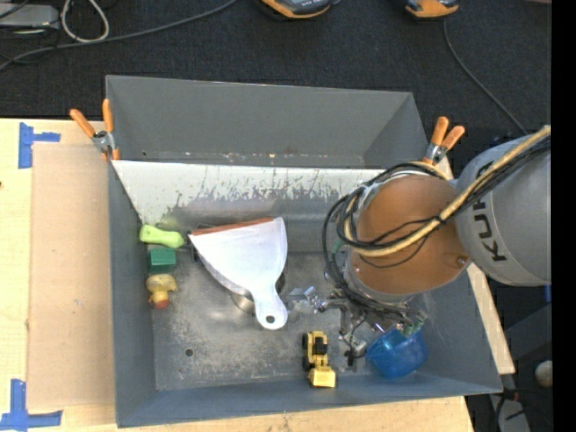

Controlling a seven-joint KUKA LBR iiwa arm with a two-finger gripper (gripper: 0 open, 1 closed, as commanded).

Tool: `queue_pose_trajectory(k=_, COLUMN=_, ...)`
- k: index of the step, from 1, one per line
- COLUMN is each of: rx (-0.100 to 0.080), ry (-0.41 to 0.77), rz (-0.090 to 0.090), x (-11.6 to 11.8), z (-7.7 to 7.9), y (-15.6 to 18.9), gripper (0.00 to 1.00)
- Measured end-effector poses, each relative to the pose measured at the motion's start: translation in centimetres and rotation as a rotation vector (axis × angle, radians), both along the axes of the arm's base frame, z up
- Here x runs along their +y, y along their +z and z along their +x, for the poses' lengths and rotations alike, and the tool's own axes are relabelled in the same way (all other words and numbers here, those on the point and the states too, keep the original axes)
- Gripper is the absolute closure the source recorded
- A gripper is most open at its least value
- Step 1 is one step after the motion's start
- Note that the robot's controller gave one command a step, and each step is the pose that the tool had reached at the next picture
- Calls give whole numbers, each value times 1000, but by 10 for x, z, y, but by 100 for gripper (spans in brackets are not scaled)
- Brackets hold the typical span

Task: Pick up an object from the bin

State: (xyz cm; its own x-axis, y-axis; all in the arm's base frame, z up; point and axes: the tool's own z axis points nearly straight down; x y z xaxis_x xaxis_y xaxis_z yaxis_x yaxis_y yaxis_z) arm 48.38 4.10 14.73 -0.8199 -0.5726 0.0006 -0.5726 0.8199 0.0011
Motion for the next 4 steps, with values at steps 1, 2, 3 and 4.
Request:
queue_pose_trajectory(k=1, rx=11, ry=56, rz=0, x=10, z=-10, y=-33, gripper=0)
queue_pose_trajectory(k=2, rx=3, ry=394, rz=1, x=24, z=-6, y=-61, gripper=0)
queue_pose_trajectory(k=3, rx=11, ry=-154, rz=-1, x=-11, z=-5, y=-75, gripper=100)
queue_pose_trajectory(k=4, rx=12, ry=-316, rz=-2, x=-18, z=-4, y=-76, gripper=100)
